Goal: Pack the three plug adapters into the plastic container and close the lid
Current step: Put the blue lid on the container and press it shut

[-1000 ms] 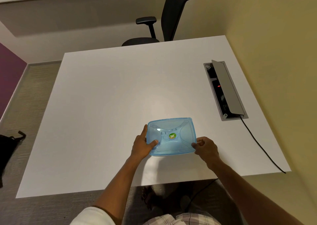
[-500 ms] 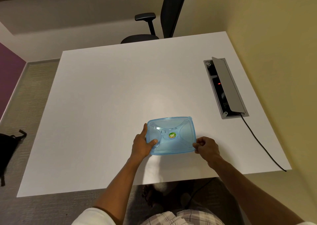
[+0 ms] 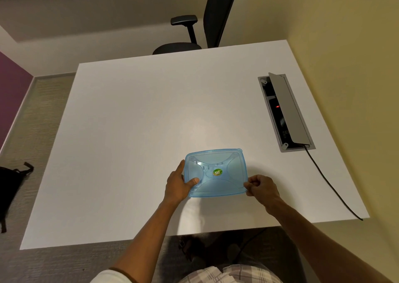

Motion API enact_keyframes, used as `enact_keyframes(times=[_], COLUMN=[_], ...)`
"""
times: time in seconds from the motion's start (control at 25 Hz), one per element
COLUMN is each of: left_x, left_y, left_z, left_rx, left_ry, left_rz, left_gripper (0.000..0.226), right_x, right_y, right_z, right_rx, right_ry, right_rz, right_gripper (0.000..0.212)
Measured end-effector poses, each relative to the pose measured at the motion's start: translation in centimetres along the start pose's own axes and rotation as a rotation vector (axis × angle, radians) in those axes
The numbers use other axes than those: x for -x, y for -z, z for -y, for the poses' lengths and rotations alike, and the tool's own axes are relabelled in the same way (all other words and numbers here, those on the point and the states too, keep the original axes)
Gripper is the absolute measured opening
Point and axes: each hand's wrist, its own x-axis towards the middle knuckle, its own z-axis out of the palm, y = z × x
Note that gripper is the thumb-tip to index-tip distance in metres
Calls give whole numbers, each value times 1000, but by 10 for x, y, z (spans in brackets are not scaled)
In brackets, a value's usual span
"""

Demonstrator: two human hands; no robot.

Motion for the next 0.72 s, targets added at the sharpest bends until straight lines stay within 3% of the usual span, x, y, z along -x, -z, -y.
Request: enact_keyframes(times=[0.12, 0.24, 0.44, 0.72], left_x=[-8, -28, -61, -73], left_y=[8, 15, 25, 29], left_z=[-8, -11, -26, -29], left_rx=[62, 149, 95, 186], left_ry=[69, 135, 163, 221], left_rz=[-31, -78, -38, 3], left_gripper=[48, 35, 14, 6], right_x=[-9, -30, -73, -97], right_y=[4, 7, 4, 6], right_z=[6, 30, 74, 85], right_rx=[-4, 11, 11, 64], right_ry=[3, 52, 70, -17], right_rz=[39, -38, -9, 144], right_gripper=[16, 17, 25, 17])
